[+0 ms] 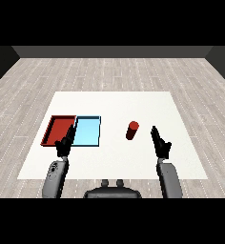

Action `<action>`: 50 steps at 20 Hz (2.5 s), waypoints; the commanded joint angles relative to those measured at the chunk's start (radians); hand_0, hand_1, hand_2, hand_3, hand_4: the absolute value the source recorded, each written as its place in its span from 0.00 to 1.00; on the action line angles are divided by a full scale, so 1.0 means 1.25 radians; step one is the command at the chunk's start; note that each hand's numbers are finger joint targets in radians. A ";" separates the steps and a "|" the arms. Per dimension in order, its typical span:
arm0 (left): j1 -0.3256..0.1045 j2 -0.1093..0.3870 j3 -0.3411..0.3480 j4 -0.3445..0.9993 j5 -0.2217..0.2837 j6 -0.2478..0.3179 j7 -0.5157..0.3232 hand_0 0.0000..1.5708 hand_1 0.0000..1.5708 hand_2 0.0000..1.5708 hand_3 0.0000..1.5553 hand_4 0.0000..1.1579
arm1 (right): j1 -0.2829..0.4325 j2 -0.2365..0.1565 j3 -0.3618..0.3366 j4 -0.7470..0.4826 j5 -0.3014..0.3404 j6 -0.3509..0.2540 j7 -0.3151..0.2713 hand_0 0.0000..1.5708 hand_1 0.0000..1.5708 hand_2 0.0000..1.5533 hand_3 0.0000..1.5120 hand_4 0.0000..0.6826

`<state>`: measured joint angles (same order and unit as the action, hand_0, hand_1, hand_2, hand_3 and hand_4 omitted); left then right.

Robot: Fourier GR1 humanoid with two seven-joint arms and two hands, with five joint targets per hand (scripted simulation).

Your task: Pick the red can and put it in the red box

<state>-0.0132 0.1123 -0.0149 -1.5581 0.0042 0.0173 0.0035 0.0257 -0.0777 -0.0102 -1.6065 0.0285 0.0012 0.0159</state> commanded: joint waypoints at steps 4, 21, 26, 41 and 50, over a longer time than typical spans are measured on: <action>-0.010 -0.008 0.008 0.002 -0.003 -0.005 0.019 0.00 0.00 0.00 0.00 0.00 | -0.127 -0.100 -0.139 0.173 -0.096 0.101 -0.037 0.00 0.00 0.00 0.00 0.00; 0.000 -0.072 0.010 -0.047 0.030 -0.029 -0.310 0.00 0.00 0.00 0.00 0.00 | -0.224 -0.168 -0.220 0.361 -0.160 0.236 -0.372 0.00 0.00 0.00 0.00 0.00; -0.033 -0.048 0.050 -0.016 0.057 -0.051 -0.312 0.00 0.00 0.00 0.00 0.00 | -0.235 -0.142 -0.191 0.409 -0.142 0.235 -0.408 0.00 0.00 0.00 0.00 0.00; -0.010 -0.038 0.070 -0.039 0.084 -0.074 -0.324 0.00 0.00 0.00 0.00 0.00 | -0.363 -0.097 -0.159 0.531 -0.153 0.194 -0.331 0.00 0.00 0.00 0.00 0.00; 0.026 -0.041 0.057 -0.065 0.090 -0.078 -0.324 0.00 0.00 0.00 0.00 0.00 | -0.422 -0.043 -0.132 0.656 -0.131 0.179 -0.398 0.00 0.00 0.00 0.00 0.00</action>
<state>-0.0310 0.0442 0.0486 -1.5818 0.0966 -0.0581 -0.4181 -0.4696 -0.1637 -0.1937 -0.8571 -0.1577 0.2433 -0.4338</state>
